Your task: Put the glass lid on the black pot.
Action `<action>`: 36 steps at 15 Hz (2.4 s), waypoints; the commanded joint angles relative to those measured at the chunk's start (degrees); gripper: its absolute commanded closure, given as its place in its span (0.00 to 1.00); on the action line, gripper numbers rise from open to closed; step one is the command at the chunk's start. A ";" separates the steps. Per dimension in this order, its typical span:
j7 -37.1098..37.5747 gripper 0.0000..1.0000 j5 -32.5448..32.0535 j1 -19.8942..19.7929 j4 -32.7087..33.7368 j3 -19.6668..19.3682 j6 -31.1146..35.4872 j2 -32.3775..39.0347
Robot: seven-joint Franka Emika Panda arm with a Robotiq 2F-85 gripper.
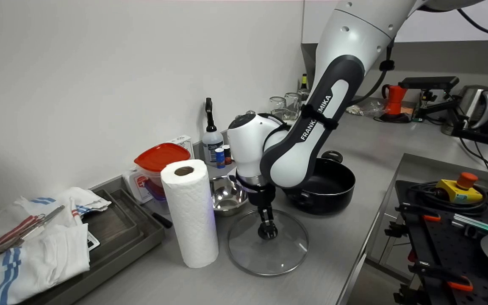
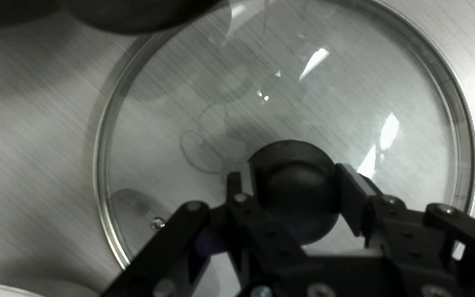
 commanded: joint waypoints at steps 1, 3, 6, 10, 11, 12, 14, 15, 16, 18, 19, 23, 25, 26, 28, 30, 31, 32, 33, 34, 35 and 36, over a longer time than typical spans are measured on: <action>-1.34 0.75 0.36 0.50 -5.59 0.93 1.63 -4.55; -1.30 0.75 0.20 1.00 -7.24 1.45 2.24 -5.50; -0.96 0.75 -0.36 2.31 -9.31 2.03 3.12 -6.65; 0.09 0.75 -1.93 5.25 -12.47 2.05 4.43 -8.35; 0.22 0.75 -2.31 5.90 -13.26 2.01 4.84 -8.84; 0.69 0.75 -2.78 6.80 -14.13 1.93 4.81 -9.61; 1.14 0.75 -3.23 7.96 -15.55 1.95 4.47 -11.10; 1.78 0.75 -3.68 8.70 -16.38 1.70 4.56 -11.99; 1.81 0.75 -3.63 9.03 -17.19 1.94 4.00 -13.04; 2.52 0.75 -4.05 9.89 -19.12 2.04 3.40 -15.53; 3.17 0.75 -4.39 10.36 -20.03 1.90 3.56 -16.63; 4.44 0.75 -4.93 11.31 -24.24 2.34 1.95 -23.07; 5.36 0.75 -5.11 11.62 -26.00 2.62 0.63 -26.35; 5.47 0.75 -5.02 11.59 -26.75 2.93 -0.35 -28.07; 5.89 0.75 -4.75 11.40 -27.90 3.54 -2.01 -31.25; 5.78 0.75 -4.36 11.06 -28.59 4.20 -4.01 -34.23; 5.36 0.75 -3.85 10.82 -28.65 4.54 -5.08 -35.47; 5.25 0.75 -3.72 10.56 -28.78 4.61 -5.94 -36.83; 4.87 0.75 -3.34 10.24 -28.78 4.66 -6.76 -37.92; 4.34 0.75 -2.90 9.75 -28.71 4.46 -7.41 -38.89; 3.93 0.75 -2.68 9.26 -28.55 4.20 -8.12 -39.68; 3.41 0.75 -2.21 8.63 -28.31 3.89 -8.64 -40.26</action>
